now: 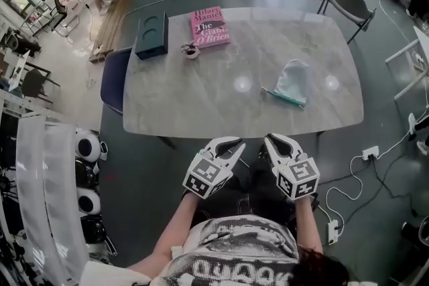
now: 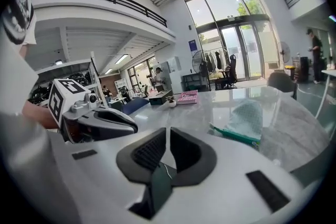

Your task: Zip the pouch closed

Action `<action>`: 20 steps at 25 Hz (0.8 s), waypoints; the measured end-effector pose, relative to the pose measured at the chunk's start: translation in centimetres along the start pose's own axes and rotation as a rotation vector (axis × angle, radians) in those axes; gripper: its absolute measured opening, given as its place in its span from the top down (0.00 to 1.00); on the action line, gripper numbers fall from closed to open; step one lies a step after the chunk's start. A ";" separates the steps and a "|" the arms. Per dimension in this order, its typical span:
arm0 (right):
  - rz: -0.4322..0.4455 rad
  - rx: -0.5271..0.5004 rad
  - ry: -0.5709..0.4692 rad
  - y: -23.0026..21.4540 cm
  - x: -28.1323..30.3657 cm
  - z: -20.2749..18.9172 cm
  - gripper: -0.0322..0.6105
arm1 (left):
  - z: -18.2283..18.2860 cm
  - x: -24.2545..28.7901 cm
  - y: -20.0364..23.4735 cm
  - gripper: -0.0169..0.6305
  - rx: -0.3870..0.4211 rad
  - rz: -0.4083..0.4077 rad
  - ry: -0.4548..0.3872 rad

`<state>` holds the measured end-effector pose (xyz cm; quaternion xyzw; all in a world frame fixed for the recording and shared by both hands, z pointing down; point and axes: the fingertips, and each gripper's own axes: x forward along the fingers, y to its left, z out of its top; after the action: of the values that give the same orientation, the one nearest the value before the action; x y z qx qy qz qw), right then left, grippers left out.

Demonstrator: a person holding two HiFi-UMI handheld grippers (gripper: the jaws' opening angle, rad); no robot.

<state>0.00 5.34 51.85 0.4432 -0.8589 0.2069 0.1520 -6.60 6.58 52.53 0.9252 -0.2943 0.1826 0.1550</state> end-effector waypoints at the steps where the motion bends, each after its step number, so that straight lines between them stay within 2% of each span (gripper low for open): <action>1: -0.002 -0.004 -0.005 0.4 -0.4 -0.1 0.92 | -0.1 -0.3 -0.4 0.92 0.004 -0.003 -0.001; 2: -0.003 -0.008 -0.010 0.8 -0.7 -0.1 0.94 | -0.1 -0.6 -0.7 0.92 0.008 -0.005 -0.003; 12: 0.010 -0.045 -0.059 2.4 -2.9 0.5 0.95 | 0.8 -1.7 -3.3 0.95 0.046 -0.041 -0.033; 20: 0.011 -0.065 -0.066 2.4 -2.8 0.7 0.95 | 1.5 -1.0 -3.6 0.95 0.069 -0.061 -0.041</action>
<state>-0.45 8.20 49.50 0.4396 -0.8722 0.1649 0.1369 -4.89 9.29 50.15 0.9421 -0.2627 0.1689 0.1222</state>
